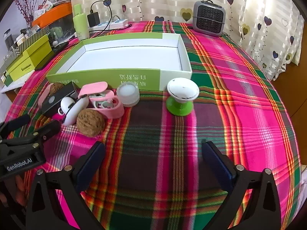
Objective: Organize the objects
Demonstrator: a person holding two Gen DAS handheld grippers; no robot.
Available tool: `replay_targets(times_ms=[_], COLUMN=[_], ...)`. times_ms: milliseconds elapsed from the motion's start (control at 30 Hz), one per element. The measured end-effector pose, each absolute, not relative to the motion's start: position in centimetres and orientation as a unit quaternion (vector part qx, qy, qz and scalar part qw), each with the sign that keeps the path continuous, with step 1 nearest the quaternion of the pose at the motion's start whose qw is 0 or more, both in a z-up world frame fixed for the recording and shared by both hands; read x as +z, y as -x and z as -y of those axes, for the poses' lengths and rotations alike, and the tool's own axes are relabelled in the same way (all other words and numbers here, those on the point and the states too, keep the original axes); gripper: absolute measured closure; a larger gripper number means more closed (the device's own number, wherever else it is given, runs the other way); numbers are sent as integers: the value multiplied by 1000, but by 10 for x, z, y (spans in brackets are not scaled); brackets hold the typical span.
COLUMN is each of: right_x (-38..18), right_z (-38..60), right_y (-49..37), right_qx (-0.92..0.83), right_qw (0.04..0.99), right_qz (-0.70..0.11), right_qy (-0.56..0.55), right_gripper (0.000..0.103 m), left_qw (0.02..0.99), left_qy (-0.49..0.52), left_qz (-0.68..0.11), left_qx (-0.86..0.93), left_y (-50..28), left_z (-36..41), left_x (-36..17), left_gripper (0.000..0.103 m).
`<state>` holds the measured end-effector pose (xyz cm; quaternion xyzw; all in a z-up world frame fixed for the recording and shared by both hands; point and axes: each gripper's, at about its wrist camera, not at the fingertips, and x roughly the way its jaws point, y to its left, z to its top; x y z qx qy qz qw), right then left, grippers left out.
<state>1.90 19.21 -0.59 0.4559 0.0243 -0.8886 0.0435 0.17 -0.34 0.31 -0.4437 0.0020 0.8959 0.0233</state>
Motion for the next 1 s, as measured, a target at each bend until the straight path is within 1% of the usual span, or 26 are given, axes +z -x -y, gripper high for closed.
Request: replay_targets(times_ms=[33,67,100,133,200,233,267,300,367,400,567,767,867,933,1000], right_x=[-5,-3,-2,0,2,3,4,5,9,11,22,24,26,28,30], right_z=[-196,-197,-199,-204,-208,-206,-205,-204,-200,-199,-189,-190,-197,-200,-197], right_y=[-23,-25,-27,-29,-33,-33,-34,-35,-38,-38,-41,-36,-32,-30,-30], right_qx=[-891,-892,-894,-896,-898,-899,-899,-901,-905,-906,-910,-904,-905,-904,-905], right_qw=[45,46,49,55,61,62,64,70,84,85,137,163,161,171,182], right_qz=[-20,-16,-8,7,23,22,21,20,17,17,23,27,32,41,38], right_qy=[-452,-450,-446,-440,-434,-433,-432,-428,-416,-414,-390,-395,-392,-389,-382], right_gripper=[5,9,14,16,24,27,33,42,53,56,57,57,57,57,57], left_qw=[28,35,42,49,65,76,88,100,107,108,129,155,160,159,160], left_qy=[440,438,436,435,433,431,429,426,422,421,420,415,413,413,415], left_qz=[2,4,6,7,9,14,22,29,36,39,31,32,29,24,26], left_qx=[898,899,899,899,899,899,899,899,899,900,898,896,896,896,895], left_y=[-4,-5,-6,-6,-6,-7,-8,-9,-11,-12,-16,-12,-11,-10,-8], left_z=[5,6,7,7,7,8,10,13,18,21,21,18,20,22,25], left_x=[4,5,6,6,8,9,10,10,11,11,14,17,20,19,19], left_gripper=[7,11,13,14,25,26,30,38,46,48,50,51,56,63,72])
